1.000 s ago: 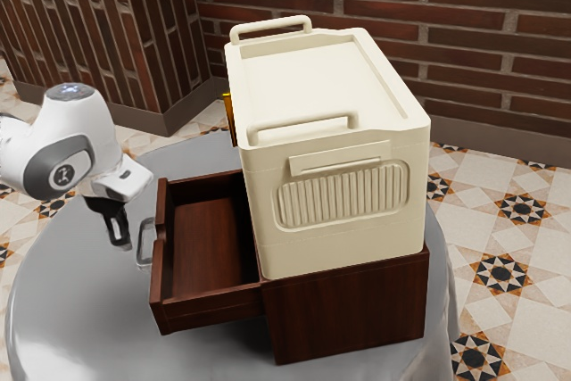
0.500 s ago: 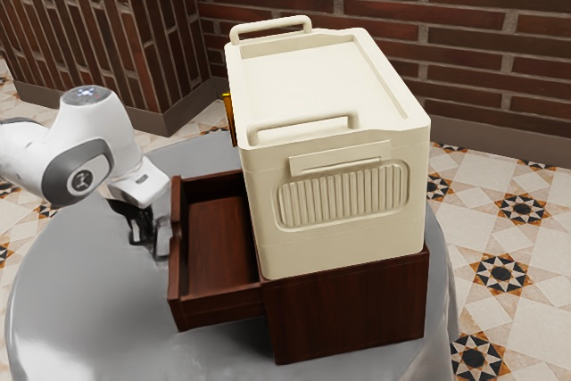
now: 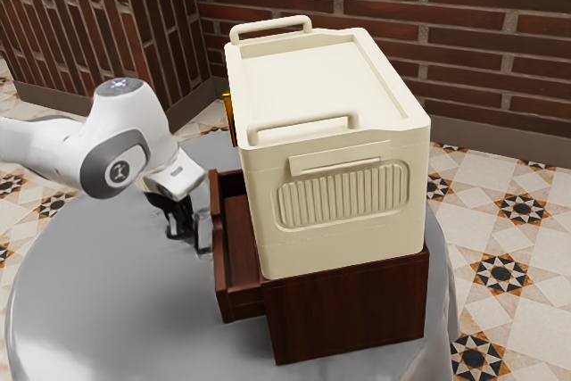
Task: Push the drawer handle with one arm to close the drawer
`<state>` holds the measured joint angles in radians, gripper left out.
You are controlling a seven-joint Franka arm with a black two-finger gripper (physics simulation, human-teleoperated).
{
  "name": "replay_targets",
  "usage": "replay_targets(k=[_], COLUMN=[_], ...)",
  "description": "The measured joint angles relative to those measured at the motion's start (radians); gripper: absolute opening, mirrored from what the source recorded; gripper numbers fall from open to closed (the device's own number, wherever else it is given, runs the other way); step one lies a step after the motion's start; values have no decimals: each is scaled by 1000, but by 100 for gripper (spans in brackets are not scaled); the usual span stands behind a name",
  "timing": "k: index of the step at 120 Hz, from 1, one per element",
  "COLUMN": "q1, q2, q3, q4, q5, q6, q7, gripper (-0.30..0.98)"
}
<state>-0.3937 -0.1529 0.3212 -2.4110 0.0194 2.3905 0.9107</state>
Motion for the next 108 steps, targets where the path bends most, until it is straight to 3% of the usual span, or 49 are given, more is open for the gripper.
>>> replay_targets(k=[38,84,98,108], q1=[2,37,2,9], q2=[63,115,36,22], q3=[-43,-102,-54,28], q4=[71,155,157,257], q5=[-84,-128,-132,-105], q6=[1,-9,-95,-233], q7=[23,66,57,29], gripper=[-10,-10,-10,-10])
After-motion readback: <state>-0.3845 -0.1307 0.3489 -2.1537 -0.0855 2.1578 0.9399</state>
